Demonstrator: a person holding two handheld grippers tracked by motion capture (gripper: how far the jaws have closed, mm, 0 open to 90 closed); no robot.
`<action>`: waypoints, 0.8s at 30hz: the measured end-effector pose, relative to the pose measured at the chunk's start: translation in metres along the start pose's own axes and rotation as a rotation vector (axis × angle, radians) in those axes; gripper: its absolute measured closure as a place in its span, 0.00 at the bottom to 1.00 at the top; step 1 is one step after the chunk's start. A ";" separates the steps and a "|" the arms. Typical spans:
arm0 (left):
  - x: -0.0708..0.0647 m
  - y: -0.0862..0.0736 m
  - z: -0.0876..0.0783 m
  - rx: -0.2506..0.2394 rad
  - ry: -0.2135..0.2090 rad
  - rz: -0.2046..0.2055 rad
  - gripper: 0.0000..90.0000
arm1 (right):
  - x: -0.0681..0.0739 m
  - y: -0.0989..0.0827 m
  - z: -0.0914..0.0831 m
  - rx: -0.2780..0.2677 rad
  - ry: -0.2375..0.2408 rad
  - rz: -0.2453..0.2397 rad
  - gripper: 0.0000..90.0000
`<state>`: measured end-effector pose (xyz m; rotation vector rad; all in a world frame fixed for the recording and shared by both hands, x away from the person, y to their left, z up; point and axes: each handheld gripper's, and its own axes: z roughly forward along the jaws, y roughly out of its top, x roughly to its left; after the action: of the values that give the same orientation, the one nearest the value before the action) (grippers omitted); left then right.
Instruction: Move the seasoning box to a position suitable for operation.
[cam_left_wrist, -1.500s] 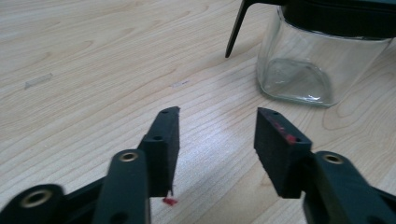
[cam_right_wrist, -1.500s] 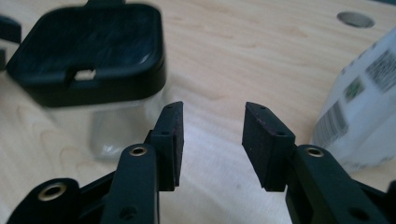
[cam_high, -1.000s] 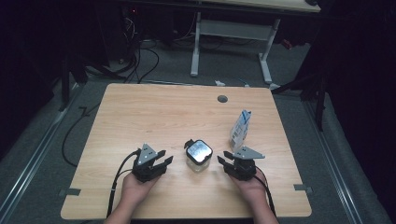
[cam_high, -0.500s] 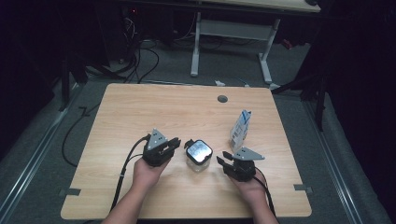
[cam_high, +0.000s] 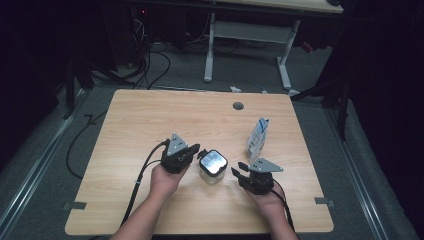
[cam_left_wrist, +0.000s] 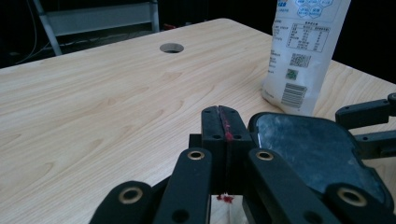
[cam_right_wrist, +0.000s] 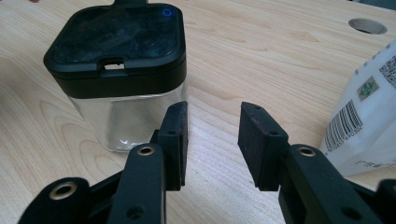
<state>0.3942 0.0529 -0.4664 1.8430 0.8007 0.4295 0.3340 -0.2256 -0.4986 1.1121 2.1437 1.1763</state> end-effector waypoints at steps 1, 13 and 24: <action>-0.003 0.001 0.002 -0.006 -0.004 0.009 1.00 | 0.000 0.000 0.000 -0.002 0.002 -0.001 0.70; -0.010 -0.002 0.014 0.022 0.015 0.056 1.00 | 0.004 0.002 -0.001 -0.006 0.015 -0.008 0.71; -0.011 -0.003 0.014 0.013 0.020 0.063 1.00 | 0.009 0.004 -0.003 -0.023 0.029 -0.015 0.75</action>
<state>0.3940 0.0371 -0.4740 1.8828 0.7618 0.4843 0.3291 -0.2185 -0.4938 1.0741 2.1515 1.2147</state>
